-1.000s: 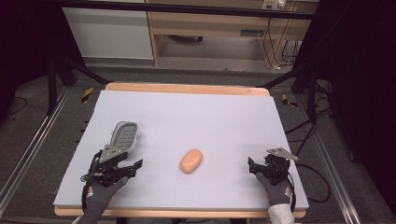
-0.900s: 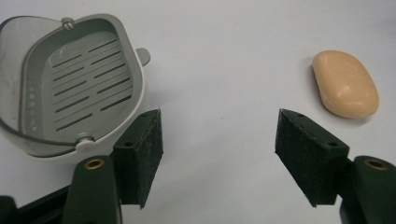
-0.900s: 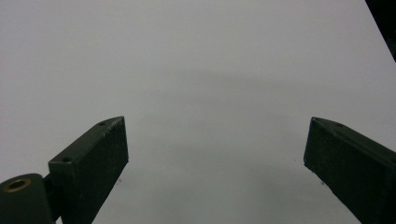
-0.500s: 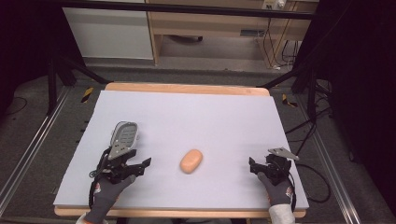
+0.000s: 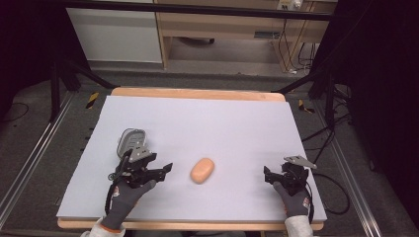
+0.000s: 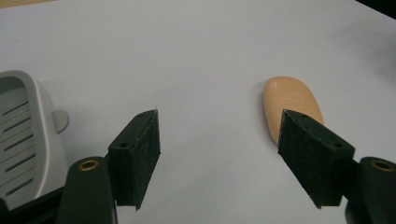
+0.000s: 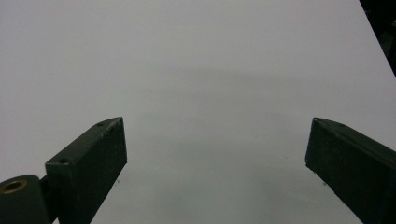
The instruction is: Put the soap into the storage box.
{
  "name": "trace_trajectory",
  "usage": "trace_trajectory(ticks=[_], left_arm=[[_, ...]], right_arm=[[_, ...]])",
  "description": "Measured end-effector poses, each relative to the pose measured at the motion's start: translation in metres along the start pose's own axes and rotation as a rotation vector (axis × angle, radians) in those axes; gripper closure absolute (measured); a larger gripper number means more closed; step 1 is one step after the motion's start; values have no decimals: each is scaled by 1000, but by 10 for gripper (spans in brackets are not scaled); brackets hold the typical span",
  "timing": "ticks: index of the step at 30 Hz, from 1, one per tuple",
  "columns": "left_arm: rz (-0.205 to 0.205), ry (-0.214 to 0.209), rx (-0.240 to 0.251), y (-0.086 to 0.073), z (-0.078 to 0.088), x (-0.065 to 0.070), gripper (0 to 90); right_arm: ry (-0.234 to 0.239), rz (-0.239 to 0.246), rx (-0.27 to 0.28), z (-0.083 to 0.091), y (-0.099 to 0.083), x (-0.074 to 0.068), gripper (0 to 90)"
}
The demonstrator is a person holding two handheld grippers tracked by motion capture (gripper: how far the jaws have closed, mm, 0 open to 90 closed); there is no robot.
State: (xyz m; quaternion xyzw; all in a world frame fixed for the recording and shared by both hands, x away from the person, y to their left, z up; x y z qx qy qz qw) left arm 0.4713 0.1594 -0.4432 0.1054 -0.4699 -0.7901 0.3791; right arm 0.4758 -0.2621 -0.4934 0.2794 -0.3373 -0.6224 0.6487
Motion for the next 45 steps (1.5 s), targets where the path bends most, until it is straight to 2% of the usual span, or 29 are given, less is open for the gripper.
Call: trace_trajectory(ticks=[24, 45], left_arm=[[-60, -52, -53, 21, -44, 33, 263], [-102, -69, -139, 22, -82, 52, 219]], right_arm=[[-2, 5, -9, 0, -1, -2, 57], [1, 3, -14, -1, -1, -3, 56]])
Point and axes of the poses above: each handheld gripper's, and its own axes: z roughly backward along the jaws, y roughly out of its top, x roughly to its right, the point moved 4 cm from there along -z, roughly forward along the jaws, and after that the axes turned 11 degrees about -y, right-handed, at the moved point
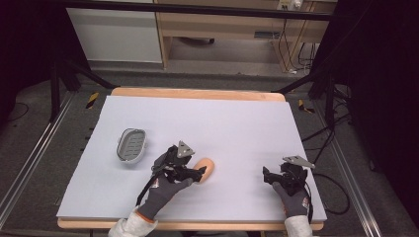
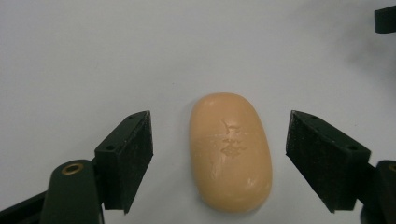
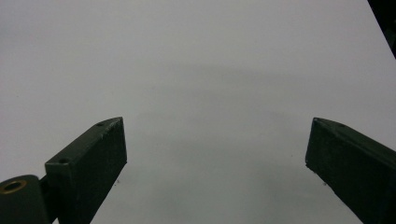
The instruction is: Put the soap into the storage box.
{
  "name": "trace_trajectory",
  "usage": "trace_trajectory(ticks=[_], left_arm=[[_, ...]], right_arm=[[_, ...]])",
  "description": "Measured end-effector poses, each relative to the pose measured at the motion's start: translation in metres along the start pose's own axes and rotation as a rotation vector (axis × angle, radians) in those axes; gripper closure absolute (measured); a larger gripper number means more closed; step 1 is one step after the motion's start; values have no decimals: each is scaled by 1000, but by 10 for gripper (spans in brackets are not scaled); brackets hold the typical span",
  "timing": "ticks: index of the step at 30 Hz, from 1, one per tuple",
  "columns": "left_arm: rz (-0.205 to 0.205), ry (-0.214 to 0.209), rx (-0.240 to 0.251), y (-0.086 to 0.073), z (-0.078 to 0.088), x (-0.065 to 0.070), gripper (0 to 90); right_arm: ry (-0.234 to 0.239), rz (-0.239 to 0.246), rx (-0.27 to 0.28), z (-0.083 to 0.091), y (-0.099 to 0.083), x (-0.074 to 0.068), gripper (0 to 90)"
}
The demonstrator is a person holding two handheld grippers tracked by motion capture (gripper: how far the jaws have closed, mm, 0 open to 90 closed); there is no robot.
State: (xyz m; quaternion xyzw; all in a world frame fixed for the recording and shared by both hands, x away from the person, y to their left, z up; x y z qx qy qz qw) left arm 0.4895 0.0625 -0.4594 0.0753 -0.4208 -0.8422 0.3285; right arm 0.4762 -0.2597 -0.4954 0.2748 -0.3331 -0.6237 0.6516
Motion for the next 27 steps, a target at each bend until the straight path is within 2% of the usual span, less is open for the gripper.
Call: trace_trajectory(ticks=[14, 27], left_arm=[[-17, -2, -55, -2, -17, 5, 202], [-7, 11, -117, -12, -36, 4, 199]], right_arm=[[2, 3, -7, -1, 0, -1, 56], [4, 20, -15, -2, -1, -1, 56]])
Point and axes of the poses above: each handheld gripper's, and its own axes: z roughly backward along the jaws, y roughly out of its top, x roughly to its right, the point moved 4 cm from there along -z, roughly forward along the jaws, and after that the axes turned 11 degrees about -y, right-handed, at the moved point
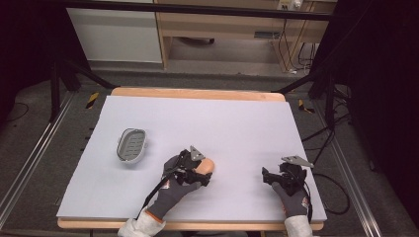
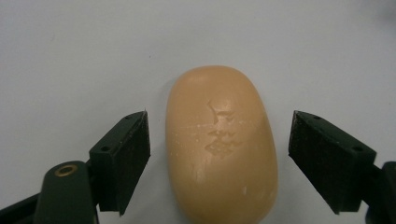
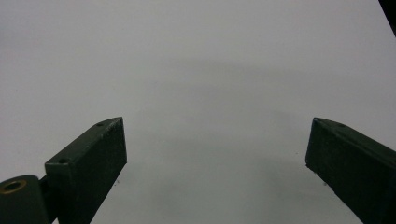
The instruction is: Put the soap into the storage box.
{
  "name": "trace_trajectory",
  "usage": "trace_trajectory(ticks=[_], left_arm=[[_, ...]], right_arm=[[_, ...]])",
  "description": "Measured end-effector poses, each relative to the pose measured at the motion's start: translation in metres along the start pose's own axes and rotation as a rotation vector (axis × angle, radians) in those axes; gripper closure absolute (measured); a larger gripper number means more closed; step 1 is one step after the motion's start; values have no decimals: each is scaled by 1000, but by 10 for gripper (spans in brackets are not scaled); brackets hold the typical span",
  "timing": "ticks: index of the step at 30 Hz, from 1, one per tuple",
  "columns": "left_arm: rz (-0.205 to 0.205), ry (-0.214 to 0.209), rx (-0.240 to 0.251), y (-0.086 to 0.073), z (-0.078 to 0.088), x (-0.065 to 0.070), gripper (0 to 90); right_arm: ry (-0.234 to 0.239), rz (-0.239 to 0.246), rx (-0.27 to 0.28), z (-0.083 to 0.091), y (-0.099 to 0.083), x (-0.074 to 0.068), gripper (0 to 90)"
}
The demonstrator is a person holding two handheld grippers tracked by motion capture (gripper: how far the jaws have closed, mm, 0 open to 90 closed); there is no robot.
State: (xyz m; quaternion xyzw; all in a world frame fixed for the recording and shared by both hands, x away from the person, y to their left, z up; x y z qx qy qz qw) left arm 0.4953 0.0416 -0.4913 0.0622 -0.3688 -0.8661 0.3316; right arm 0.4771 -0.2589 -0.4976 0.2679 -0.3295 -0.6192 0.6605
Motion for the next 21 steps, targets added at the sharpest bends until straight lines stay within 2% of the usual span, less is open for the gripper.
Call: trace_trajectory(ticks=[10, 21], left_arm=[[15, 5, -27, -6, -11, -3, 244], [3, 15, -42, -5, -14, 0, 293]], right_arm=[[0, -5, -8, -1, 0, -1, 55], [1, -9, -12, -1, 0, -2, 55]])
Point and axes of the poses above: each handheld gripper's, and its own axes: z roughly backward along the jaws, y roughly out of its top, x roughly to its right, the point moved 4 cm from there along -z, roughly forward along the jaws, and after that the axes turned 11 degrees about -y, right-handed, at the moved point
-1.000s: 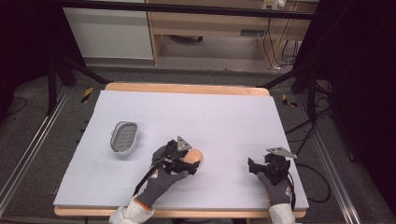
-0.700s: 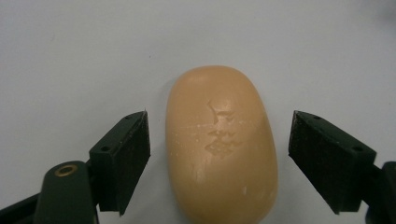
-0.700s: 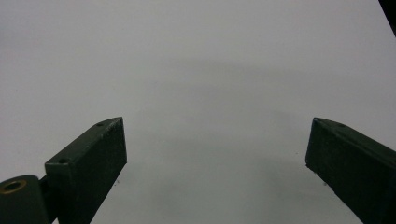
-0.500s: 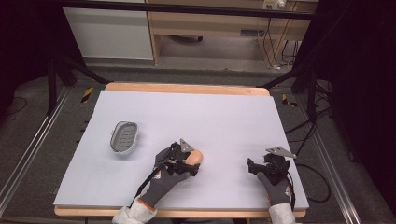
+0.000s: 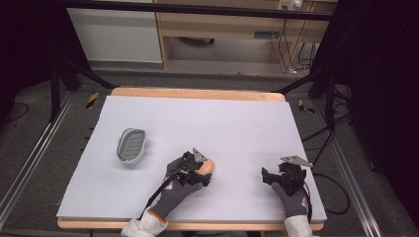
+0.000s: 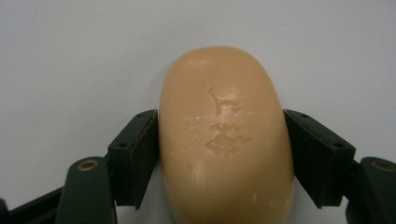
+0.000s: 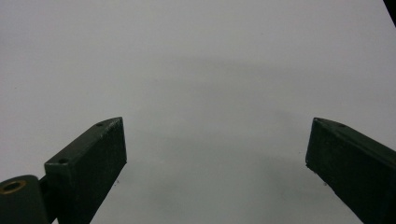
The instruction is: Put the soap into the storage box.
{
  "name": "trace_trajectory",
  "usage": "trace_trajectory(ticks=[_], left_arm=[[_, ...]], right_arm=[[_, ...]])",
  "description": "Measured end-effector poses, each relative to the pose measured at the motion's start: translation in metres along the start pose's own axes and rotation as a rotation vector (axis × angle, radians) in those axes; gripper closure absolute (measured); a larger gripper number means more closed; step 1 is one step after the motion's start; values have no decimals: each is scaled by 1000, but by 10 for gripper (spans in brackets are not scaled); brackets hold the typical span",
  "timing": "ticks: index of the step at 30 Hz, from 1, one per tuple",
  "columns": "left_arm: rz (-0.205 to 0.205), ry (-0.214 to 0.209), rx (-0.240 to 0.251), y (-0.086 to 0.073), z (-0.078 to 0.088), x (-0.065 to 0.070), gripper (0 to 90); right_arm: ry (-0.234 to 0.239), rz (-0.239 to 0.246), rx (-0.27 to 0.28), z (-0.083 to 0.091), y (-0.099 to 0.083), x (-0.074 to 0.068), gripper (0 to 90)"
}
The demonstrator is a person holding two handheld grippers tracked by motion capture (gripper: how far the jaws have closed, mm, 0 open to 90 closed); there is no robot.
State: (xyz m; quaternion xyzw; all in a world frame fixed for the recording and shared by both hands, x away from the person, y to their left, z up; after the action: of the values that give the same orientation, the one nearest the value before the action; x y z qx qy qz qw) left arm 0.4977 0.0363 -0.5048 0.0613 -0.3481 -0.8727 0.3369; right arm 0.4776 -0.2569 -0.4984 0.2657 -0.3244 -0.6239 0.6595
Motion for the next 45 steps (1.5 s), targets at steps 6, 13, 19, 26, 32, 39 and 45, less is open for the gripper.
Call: trace_trajectory(ticks=[6, 13, 19, 26, 32, 39, 45], left_arm=[[6, -1, 2, 0, 0, 0, 305], [14, 11, 7, 0, 1, 0, 312], [14, -1, 35, 3, 12, 0, 313], [3, -10, 65, 8, 33, -2, 313], [-2, -10, 96, 8, 54, -5, 313], [9, -13, 120, -1, 70, -10, 313], [29, -9, 132, -11, 79, -19, 313]], right_arm=[[-1, 2, 1, 0, 0, 1, 54], [-2, 2, 0, 0, 0, 1, 54], [-3, -2, 0, 0, 0, 1, 54], [-3, -2, 0, 0, 0, 2, 54], [-2, 0, 6, 1, 0, 2, 54], [-4, -2, 4, 1, 0, 2, 54], [-5, -1, 5, 1, 0, 2, 54]])
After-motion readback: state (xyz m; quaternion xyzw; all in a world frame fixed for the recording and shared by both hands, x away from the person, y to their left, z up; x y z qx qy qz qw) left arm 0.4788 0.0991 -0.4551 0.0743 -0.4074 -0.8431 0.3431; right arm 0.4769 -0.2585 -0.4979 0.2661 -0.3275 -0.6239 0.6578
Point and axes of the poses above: each handheld gripper's, and its own axes: z roughly backward along the jaws, y roughly out of its top, x roughly to its right, the point moved 4 cm from there along -z, roughly forward along the jaws, and after that the axes turned 11 degrees about -y, right-handed, at the moved point
